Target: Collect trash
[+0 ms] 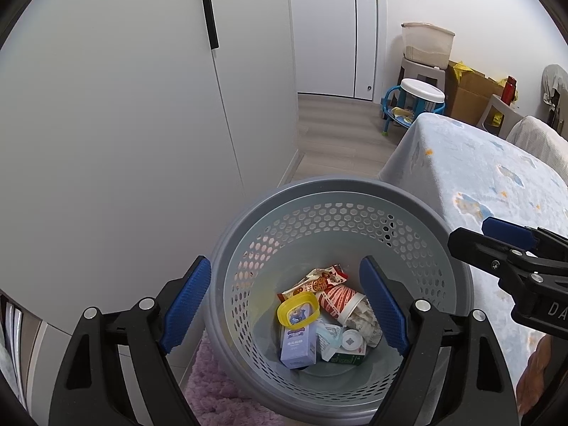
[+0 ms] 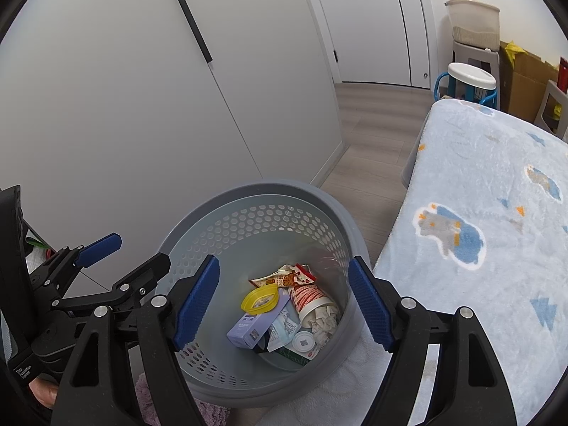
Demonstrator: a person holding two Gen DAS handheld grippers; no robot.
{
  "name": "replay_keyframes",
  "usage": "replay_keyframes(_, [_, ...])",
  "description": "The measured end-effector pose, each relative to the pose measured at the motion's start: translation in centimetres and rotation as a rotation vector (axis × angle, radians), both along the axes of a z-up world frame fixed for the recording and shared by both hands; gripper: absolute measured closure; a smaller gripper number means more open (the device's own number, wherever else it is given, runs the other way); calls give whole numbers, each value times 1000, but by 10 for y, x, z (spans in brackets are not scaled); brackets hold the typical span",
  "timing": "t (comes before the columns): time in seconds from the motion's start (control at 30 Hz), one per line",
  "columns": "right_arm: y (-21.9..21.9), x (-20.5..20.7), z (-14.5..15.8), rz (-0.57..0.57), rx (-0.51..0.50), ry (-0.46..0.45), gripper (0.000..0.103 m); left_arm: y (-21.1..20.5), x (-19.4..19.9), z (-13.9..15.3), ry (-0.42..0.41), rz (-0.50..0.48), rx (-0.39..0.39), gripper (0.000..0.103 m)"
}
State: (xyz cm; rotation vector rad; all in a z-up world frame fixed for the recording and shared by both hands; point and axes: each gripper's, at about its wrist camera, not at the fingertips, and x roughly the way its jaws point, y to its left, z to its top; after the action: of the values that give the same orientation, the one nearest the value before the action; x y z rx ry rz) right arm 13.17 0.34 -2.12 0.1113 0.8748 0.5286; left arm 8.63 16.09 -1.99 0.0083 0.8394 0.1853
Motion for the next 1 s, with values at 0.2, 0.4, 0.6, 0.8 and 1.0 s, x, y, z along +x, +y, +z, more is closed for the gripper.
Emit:
replay_keyframes(0.2, [-1,0,0,0,-1,0,29,1,0,0,3,2,1,21])
replay_keyframes(0.4, [-1,0,0,0,-1,1,29,2,1,-1,4,5,1,21])
replay_keyframes(0.6, [0,0,0,0,-1,1,29,2,0,-1,5,9,1,21])
replay_keyframes(0.8, [0,-1,0,1,-2,2,29,2,0,-2,5,9,3,21])
replay_keyframes(1.0, [-1,-2,-1,3,-2,4,29,2,0,-2,7,10,3,21])
